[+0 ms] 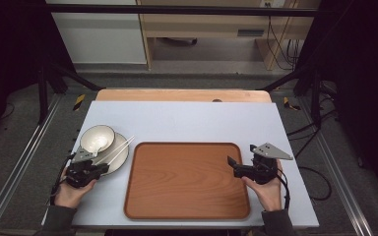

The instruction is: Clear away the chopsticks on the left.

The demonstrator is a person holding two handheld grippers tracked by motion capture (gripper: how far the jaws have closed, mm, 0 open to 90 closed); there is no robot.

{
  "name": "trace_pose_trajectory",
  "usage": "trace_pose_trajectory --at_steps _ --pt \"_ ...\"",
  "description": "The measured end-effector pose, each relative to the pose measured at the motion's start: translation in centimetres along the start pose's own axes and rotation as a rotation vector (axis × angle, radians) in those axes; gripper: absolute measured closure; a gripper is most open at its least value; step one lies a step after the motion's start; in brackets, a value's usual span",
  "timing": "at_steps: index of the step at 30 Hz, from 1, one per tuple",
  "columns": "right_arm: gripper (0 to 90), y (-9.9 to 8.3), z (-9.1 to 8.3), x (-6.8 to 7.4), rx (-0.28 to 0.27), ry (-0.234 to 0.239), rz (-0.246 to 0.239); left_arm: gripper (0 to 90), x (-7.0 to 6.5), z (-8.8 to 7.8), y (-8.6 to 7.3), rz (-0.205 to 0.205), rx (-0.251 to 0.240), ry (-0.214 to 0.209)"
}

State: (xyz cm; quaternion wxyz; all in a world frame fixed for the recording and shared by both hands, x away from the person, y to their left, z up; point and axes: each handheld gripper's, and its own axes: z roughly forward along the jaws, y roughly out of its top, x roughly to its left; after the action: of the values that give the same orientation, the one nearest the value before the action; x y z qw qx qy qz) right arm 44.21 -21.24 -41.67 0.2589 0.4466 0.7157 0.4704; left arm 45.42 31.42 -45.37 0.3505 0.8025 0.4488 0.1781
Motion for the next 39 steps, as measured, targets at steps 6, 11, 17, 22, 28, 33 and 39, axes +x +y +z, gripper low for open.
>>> trace_pose_trajectory --at_steps 6,11,17,22,28,33,39 --pt "7.2 0.1 -0.1 -0.1 -0.004 -0.004 0.006 84.2 -0.8 -0.6 0.3 -0.005 -0.012 0.006" --pt "7.0 0.1 -0.3 -0.1 -0.008 -0.004 0.012 84.2 -1.6 -1.5 0.7 -0.038 -0.047 0.024" --pt "6.0 0.1 -0.5 -0.3 -0.019 -0.016 0.018 84.2 -3.2 -2.1 1.1 -0.068 -0.090 0.051" --pt "5.8 0.2 -0.5 -0.3 -0.025 -0.011 0.026 84.2 -5.1 -2.3 1.3 -0.083 -0.139 0.081" --pt "5.8 0.2 -0.6 -0.3 -0.026 -0.018 0.024 84.2 -6.4 -2.6 1.4 -0.116 -0.177 0.106" --pt "5.7 0.2 -0.6 -0.3 -0.025 -0.021 0.024 84.2 -7.6 -2.7 1.6 -0.160 -0.212 0.136" --pt "5.6 0.3 -0.8 -0.3 -0.033 -0.021 0.026 84.2 -9.1 -2.1 2.1 -0.182 -0.220 0.133"
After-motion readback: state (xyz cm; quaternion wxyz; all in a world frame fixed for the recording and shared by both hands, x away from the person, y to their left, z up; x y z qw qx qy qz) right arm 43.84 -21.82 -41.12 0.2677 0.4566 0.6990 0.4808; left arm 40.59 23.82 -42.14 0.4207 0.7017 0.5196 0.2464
